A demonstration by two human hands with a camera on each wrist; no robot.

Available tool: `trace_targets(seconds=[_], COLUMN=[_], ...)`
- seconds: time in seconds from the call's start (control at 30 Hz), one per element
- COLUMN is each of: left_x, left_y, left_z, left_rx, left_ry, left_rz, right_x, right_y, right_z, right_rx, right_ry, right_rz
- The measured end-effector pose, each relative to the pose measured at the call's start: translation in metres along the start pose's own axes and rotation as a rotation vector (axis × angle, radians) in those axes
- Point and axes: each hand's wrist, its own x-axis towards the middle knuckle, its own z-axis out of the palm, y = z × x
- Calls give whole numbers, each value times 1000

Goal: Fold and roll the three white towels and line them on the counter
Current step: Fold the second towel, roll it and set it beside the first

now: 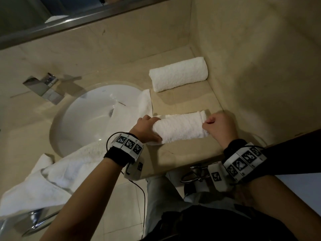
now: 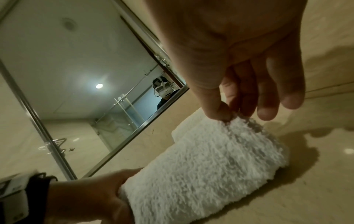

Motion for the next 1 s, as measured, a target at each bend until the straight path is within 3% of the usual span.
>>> trace_targets(seconds=[0.13,0.37,0.47,0.6,0.67,0.77,0.9,1.0], left_x=[0,5,0,-11,-14,-15,-15,-14], left_y=[0,-7,-13,-31,-37,-38,-34,-28], left_z=[2,6,7,10,13,14,14,15], left_rx=[-8,-90,-351,-781,-884,-897,-786,-635], left_ry=[-5,28,46,17,-2,5,33,44], left_rz=[-7,-3,6,-27,-24,4,-2,-9], right_x=[5,3,-2,0,1,4,24,38], right_y=[1,17,22,26,27,21,1,-5], right_z=[1,-7,-8,-7,-5,-9,-15,-1], right_rx=[-69,378,481,263,176,77,317,134], right_ry=[-54,-76,-195,-219,-260,-315,-192,-178], right_rz=[9,169,186,117,99,102,243,186])
